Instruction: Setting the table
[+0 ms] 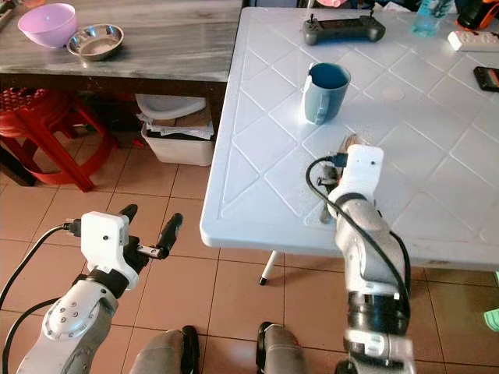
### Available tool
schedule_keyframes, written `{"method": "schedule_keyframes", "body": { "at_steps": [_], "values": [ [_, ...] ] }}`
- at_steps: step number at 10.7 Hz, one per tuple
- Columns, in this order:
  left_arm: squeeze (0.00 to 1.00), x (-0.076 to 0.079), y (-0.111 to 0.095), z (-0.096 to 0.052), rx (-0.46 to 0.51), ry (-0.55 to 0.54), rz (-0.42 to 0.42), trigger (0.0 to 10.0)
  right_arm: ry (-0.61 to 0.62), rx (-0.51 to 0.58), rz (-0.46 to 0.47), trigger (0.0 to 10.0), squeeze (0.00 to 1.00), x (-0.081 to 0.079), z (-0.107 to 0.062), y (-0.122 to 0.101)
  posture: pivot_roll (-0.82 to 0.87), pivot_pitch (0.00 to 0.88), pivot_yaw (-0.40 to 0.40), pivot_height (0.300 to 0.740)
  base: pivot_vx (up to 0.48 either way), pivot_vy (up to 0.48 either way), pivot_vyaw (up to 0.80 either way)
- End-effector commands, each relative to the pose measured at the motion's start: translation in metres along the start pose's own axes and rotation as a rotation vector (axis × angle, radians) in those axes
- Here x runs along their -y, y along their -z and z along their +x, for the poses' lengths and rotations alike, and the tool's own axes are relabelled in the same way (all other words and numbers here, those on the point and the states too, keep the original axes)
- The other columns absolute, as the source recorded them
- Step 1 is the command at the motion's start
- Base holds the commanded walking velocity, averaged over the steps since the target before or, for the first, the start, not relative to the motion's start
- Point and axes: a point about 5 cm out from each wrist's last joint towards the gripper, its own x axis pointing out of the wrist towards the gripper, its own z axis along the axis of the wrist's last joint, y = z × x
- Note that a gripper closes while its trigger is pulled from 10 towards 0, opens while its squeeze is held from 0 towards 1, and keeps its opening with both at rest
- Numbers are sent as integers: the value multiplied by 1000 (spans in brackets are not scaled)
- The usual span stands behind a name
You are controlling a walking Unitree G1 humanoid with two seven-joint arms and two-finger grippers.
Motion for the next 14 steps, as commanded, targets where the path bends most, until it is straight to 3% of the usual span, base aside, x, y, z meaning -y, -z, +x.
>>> {"method": "schedule_keyframes", "body": {
  "at_steps": [1, 3, 9, 10, 13, 14],
  "values": [
    [0, 0, -1, -2, -1, 3, 12, 10000, -43, -209, 26, 0, 0, -12, -5, 44, 93, 222, 54, 740, 0, 0, 0],
    [0, 0, -1, -1, -2, -4, 18, 10000, -108, -203, -7, 0, 0, -27, -8, 46, 93, 220, 51, 740, 0, 0, 0],
    [0, -5, 3, 3, -14, -76, 30, 10000, -275, -237, 93, 0, 0, -73, -10, 45, 86, 197, 33, 740, 0, 80, 0],
    [0, -8, 3, 6, -11, -108, 59, 10000, -275, -187, 86, 0, 0, -75, -7, 36, 80, 187, 29, 740, 0, 480, 0],
    [0, -22, 8, 7, -20, -236, 38, 10000, -273, -116, 102, 0, 0, -71, -5, 29, 70, 156, 25, 740, 0, 480, 0],
    [0, -24, 10, 10, -8, -285, 42, 10000, -278, -45, 95, 0, 0, -68, -5, 25, 62, 143, 24, 740, 0, 480, 0]
  ]
}}
